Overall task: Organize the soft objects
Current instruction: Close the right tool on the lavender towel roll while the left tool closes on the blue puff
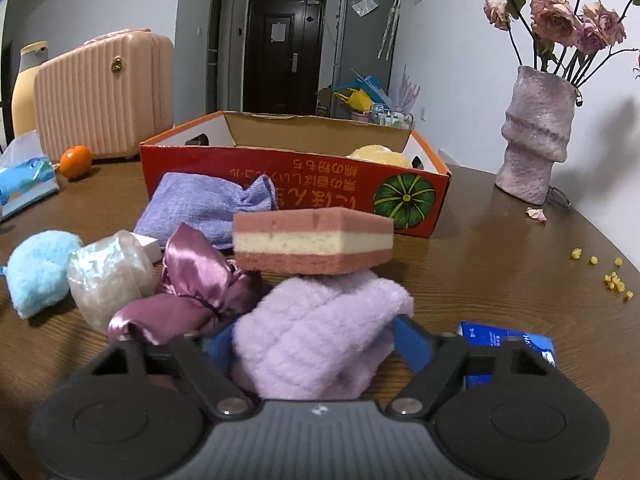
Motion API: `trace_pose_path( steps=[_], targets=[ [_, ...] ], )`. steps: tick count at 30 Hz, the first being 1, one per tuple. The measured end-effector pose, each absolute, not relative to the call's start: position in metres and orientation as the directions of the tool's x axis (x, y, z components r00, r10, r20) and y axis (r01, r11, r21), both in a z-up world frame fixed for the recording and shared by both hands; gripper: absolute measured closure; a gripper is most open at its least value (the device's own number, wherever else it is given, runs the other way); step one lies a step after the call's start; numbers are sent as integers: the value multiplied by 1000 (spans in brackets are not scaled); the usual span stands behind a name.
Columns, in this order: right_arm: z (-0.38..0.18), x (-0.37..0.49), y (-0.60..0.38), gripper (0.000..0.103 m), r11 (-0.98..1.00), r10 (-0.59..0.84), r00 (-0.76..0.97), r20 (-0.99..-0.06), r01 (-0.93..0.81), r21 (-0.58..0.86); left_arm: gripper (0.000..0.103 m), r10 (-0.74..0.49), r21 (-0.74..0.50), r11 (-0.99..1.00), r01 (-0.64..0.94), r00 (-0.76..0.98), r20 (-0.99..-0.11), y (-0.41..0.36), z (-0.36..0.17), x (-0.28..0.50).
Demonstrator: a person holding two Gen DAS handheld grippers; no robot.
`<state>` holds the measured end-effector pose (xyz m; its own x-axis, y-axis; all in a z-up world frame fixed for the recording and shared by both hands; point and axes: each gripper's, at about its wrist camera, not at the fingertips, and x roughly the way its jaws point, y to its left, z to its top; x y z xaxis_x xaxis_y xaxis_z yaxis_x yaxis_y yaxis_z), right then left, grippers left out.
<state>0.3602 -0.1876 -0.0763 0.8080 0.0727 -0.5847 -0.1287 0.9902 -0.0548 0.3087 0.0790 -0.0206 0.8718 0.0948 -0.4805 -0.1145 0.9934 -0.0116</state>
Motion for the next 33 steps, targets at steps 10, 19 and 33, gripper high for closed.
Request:
trace_pose_path(
  steps=[10, 19, 33],
  targets=[
    [-74, 353, -194, 69, 992, 80, 823, -563, -122, -37, 0, 101, -8, 993, -121, 860, -500, 80, -26, 312],
    [-58, 334, -214, 76, 997, 69, 882, -467, -78, 0, 0, 97, -10, 993, -119, 851, -516, 80, -32, 316],
    [-41, 318, -242, 80, 997, 60, 930, -364, -42, 57, 0, 59, 1, 998, -70, 824, -564, 69, -45, 328]
  ],
)
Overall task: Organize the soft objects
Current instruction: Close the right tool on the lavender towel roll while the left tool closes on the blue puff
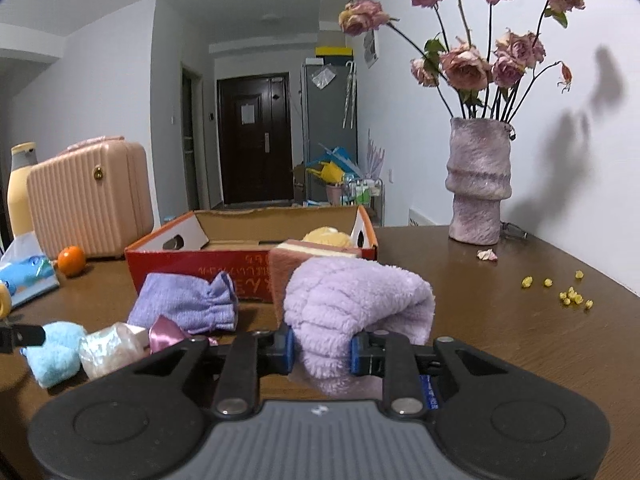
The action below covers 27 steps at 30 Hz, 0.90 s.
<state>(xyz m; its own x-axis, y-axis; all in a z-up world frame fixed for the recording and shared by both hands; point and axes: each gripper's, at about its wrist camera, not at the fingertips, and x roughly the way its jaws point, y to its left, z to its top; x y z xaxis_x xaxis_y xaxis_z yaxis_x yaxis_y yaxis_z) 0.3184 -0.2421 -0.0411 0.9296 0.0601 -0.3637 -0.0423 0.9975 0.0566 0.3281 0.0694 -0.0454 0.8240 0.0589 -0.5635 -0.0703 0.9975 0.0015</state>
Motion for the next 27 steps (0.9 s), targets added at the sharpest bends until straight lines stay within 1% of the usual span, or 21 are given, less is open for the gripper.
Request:
trace_pose_path(
  steps=[10, 23, 26, 27],
  targets=[
    [-37, 314, -247, 80, 997, 62, 941, -332, -40, 71, 0, 26, 20, 1000, -18, 796, -604, 59, -56, 339],
    [-40, 315, -244, 80, 997, 62, 939, -338, -44, 61, 0, 37, 37, 999, -17, 742, -669, 61, -75, 373],
    [-41, 315, -243, 80, 997, 63, 939, -337, -46, 59, 2, 40, 38, 999, -19, 735, -677, 63, -77, 378],
    [-41, 316, -243, 80, 997, 63, 939, -338, -46, 58, 6, 37, 35, 999, -18, 733, -679, 64, -77, 380]
  ],
)
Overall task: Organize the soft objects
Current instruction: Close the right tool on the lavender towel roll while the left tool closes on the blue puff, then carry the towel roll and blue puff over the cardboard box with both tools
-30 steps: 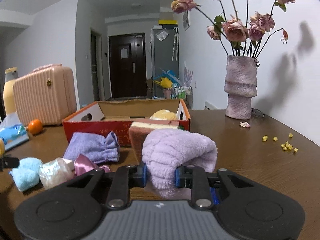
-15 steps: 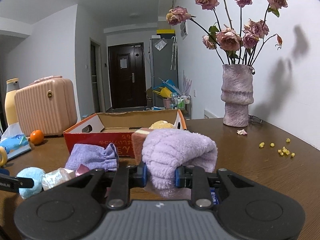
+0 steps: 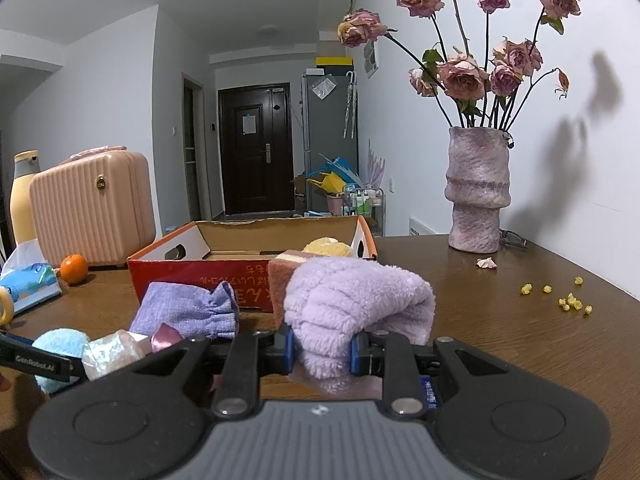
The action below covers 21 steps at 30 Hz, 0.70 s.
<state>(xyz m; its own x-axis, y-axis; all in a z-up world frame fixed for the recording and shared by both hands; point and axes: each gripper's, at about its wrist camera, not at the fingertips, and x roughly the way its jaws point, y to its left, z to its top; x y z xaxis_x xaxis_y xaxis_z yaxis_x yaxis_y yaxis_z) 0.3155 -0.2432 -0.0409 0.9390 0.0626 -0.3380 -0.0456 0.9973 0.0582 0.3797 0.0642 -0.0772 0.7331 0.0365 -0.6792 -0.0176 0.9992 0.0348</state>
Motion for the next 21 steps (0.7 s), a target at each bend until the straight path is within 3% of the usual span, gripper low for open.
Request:
trace_pose_path(
  steps=[6, 21],
  targets=[
    [-42, 316, -242, 80, 997, 67, 937, -342, -50, 56, 24, 18, 16, 1000, -9, 727, -687, 66, -79, 380],
    [-41, 313, -243, 80, 996, 80, 941, -330, -63, 62, 26, 40, 30, 999, -27, 757, -653, 65, -73, 373]
  ],
)
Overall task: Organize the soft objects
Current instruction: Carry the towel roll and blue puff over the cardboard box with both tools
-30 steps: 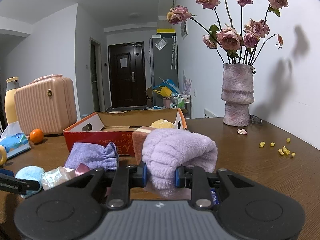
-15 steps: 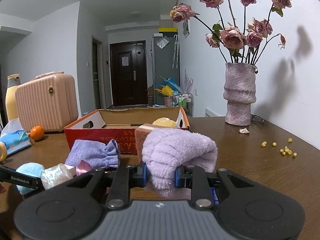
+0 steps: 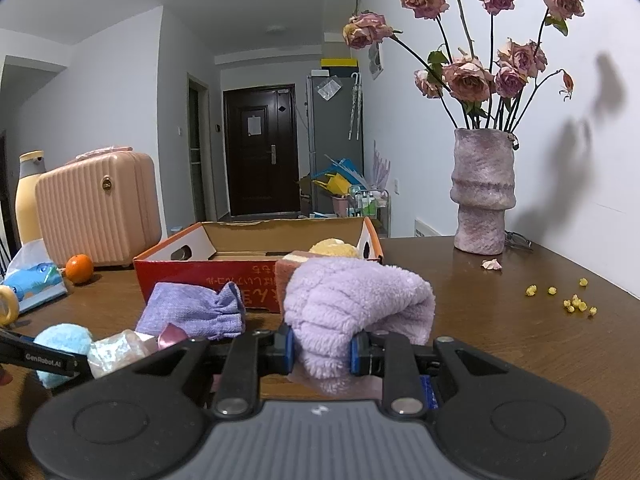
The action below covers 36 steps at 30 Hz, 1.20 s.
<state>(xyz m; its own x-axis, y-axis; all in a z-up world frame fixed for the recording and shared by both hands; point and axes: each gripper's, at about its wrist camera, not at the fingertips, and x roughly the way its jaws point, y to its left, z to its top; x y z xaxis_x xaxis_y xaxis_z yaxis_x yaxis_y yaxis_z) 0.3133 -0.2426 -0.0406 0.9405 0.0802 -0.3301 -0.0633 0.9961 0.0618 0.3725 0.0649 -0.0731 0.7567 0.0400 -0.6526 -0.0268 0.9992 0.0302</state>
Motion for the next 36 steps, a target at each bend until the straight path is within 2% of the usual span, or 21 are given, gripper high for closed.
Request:
trace_pose_path(
  steps=[15, 36],
  targets=[
    [-39, 311, -243, 80, 995, 91, 946, -311, -74, 66, 26, 80, 34, 997, -73, 835, -545, 65, -50, 349],
    [-30, 301, -238, 79, 992, 124, 956, -264, -112, 60, 26, 36, 14, 999, -33, 899, -437, 26, -19, 311]
  ],
)
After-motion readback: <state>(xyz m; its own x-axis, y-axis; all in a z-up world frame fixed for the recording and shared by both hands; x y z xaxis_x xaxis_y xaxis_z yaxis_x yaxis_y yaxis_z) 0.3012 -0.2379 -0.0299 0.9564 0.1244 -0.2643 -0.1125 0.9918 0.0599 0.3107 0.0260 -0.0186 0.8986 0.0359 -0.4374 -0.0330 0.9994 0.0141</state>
